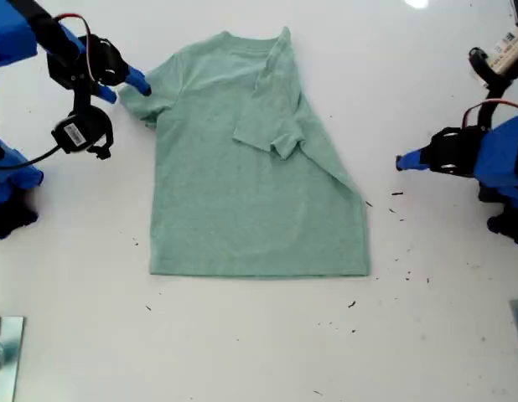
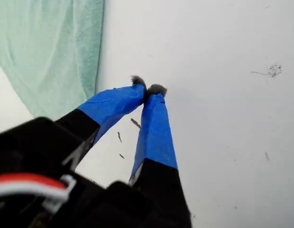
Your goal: Fold t shirt
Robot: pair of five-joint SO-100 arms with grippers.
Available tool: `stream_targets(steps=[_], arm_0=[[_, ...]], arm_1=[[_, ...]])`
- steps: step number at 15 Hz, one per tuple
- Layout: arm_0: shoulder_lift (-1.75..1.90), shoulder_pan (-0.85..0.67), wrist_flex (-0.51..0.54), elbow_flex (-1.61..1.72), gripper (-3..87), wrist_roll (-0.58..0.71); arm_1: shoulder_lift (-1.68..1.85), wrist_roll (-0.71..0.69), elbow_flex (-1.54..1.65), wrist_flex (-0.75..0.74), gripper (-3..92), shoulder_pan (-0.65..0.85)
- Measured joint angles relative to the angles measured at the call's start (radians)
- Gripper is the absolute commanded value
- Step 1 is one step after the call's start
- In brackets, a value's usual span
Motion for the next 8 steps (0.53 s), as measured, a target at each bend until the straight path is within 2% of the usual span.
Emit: stream_targets(steps=[1,2,5,8], arm_0=[[-0.067,-0.003,-0.049,0.000,14.3,0.003],[-0.100,-0.003,-0.072,0.000,1.0,0.003],[-0.049,0.005,-0.103,-0.006,-0.3,0.015],[0.129,0.049,0.002,-0.133,-0.3,0.038]], arm_1=[[0.000,-0.002,0.000,0.000,2.6,0.000],[0.000,-0.002,0.000,0.000,2.6,0.000],[0.000,-0.002,0.000,0.000,2.6,0.000],[0.000,-0.002,0.000,0.000,2.6,0.000]])
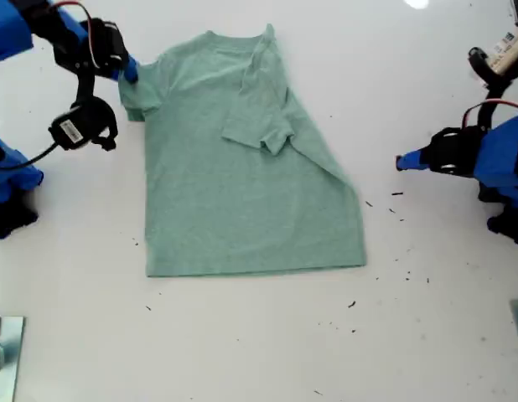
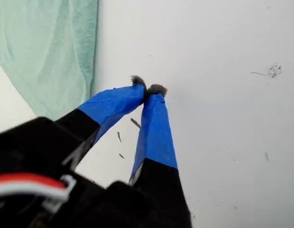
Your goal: Fold t shirt
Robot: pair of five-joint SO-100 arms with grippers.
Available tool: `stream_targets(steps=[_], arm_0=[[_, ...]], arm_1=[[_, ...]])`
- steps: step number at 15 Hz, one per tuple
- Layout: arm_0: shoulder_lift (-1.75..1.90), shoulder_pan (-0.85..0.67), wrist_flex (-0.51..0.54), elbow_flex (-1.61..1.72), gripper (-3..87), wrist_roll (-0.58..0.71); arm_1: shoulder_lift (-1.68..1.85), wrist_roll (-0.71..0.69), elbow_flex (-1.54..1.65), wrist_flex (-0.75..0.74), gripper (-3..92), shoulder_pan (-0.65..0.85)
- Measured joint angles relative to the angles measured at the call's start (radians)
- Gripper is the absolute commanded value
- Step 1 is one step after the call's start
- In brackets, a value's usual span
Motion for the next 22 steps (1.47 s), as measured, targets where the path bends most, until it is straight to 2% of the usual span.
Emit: stream_targets(steps=[2,4,8,12,13,14,15,17,20,22], arm_0=[[0.058,0.029,0.084,-0.156,-0.3,0.035],[0.055,0.067,0.100,-0.239,-0.3,0.046],[-0.114,0.209,0.048,-0.357,-0.3,0.049],[-0.554,0.380,0.031,-0.815,-0.1,0.008],[-0.692,0.403,0.017,-0.954,14.1,0.008],[-0.827,0.422,-0.005,-1.083,19.2,0.008],[-0.891,0.428,-0.015,-1.131,19.9,0.003],[-0.865,0.426,0.017,-1.146,20.9,0.002],[-0.581,0.382,0.175,-1.088,20.9,0.031],[-0.327,0.356,0.186,-0.834,12.9,0.029]], arm_1=[[0.000,0.000,0.000,0.000,2.6,0.000],[0.000,0.000,0.000,0.000,2.6,0.000],[0.000,0.000,0.000,0.000,2.6,0.000],[0.000,0.006,0.000,0.000,2.6,0.000],[0.000,0.008,0.000,0.000,2.6,-0.005],[0.000,0.012,0.000,0.000,2.6,-0.008],[0.000,0.015,0.000,0.000,2.6,-0.008],[0.000,0.021,0.000,0.000,2.6,-0.008],[0.000,0.025,0.000,0.000,2.6,-0.014],[0.000,0.025,0.000,0.000,2.6,-0.014]])
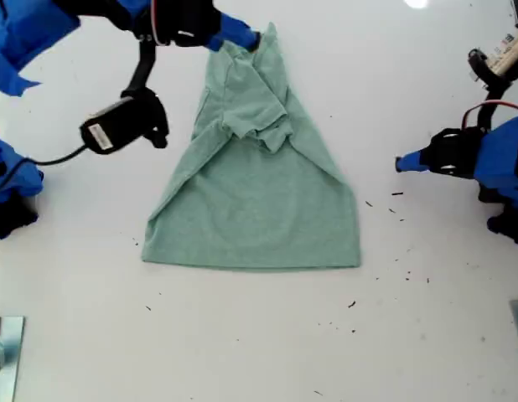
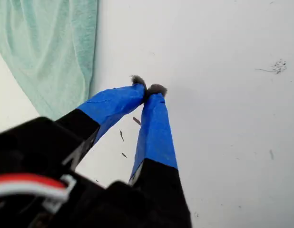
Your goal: Fold t shirt
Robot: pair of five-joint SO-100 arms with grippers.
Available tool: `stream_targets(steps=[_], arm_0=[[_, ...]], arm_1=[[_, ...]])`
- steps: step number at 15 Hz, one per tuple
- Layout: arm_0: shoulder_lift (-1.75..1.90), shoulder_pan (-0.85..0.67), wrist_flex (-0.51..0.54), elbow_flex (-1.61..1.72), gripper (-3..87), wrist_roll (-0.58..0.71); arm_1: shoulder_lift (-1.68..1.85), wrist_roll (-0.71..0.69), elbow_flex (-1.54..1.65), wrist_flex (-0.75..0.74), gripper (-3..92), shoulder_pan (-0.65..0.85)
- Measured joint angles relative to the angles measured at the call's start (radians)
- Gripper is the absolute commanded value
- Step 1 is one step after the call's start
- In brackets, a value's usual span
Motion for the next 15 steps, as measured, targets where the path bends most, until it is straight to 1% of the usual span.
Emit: stream_targets(steps=[2,3,5,6,8,9,11,12,13,15], arm_0=[[0.359,0.009,-0.201,0.502,3.9,-0.035],[0.541,0.009,-0.285,0.788,0.1,-0.072],[0.828,0.018,-0.407,1.289,-0.2,-0.175],[0.936,0.035,-0.439,1.476,-0.2,-0.232],[1.154,0.044,-0.446,1.761,-0.2,-0.328],[1.266,0.066,-0.439,1.833,-0.2,-0.362],[1.368,0.078,-0.425,1.884,-0.2,-0.377],[1.401,0.080,-0.423,1.902,-0.2,-0.377],[1.465,0.084,-0.411,1.924,-0.2,-0.377],[1.641,0.084,-0.347,1.945,-0.2,-0.382]], arm_1=[[0.000,0.000,0.000,0.000,2.6,0.000],[0.000,0.000,0.000,0.000,2.6,0.000],[0.000,0.000,0.000,0.000,2.6,0.000],[0.000,0.000,0.000,0.000,2.6,0.000],[0.000,-0.003,0.000,-0.012,2.4,-0.011],[0.002,-0.017,0.000,-0.051,2.4,-0.037],[-0.005,-0.035,-0.006,-0.078,2.4,-0.041],[-0.087,-0.046,-0.081,-0.063,2.4,-0.057],[-0.250,-0.061,-0.230,-0.021,2.4,-0.077],[-0.719,-0.080,-0.699,0.150,-1.5,-0.158]])
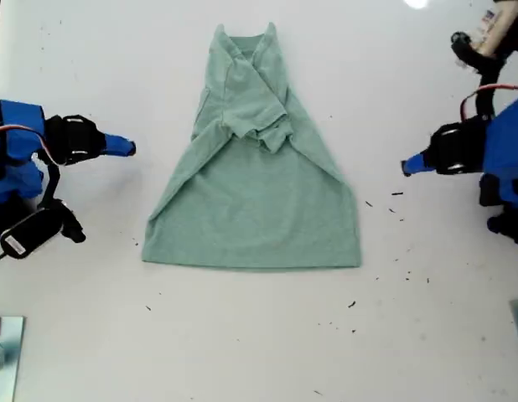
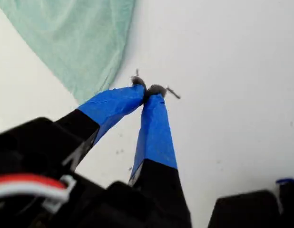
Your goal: Fold t shirt
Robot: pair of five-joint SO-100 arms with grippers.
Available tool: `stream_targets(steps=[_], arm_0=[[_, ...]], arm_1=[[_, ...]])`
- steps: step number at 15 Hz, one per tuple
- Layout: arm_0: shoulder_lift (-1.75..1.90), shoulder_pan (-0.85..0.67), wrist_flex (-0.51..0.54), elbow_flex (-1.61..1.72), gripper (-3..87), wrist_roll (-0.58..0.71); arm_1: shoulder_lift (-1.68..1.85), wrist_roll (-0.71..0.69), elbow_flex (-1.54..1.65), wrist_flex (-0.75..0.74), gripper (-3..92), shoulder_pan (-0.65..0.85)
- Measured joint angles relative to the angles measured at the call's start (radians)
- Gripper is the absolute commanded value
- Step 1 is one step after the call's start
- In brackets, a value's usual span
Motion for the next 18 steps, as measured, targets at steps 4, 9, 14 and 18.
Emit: stream_targets(steps=[4,9,14,18], arm_0=[[0.058,0.002,0.025,0.014,-0.2,-0.002],[0.081,0.002,0.025,0.020,-0.2,-0.002],[0.081,0.002,0.025,0.020,-0.2,-0.002],[0.081,0.009,0.025,0.020,-0.2,0.008]], arm_1=[[-0.666,-0.023,-0.775,0.249,33.1,-0.140],[-0.818,0.094,-0.813,0.242,29.0,-0.242],[-0.930,0.301,-0.497,-0.074,27.2,-0.382],[-1.006,0.347,-0.330,-0.379,0.8,-0.405]])
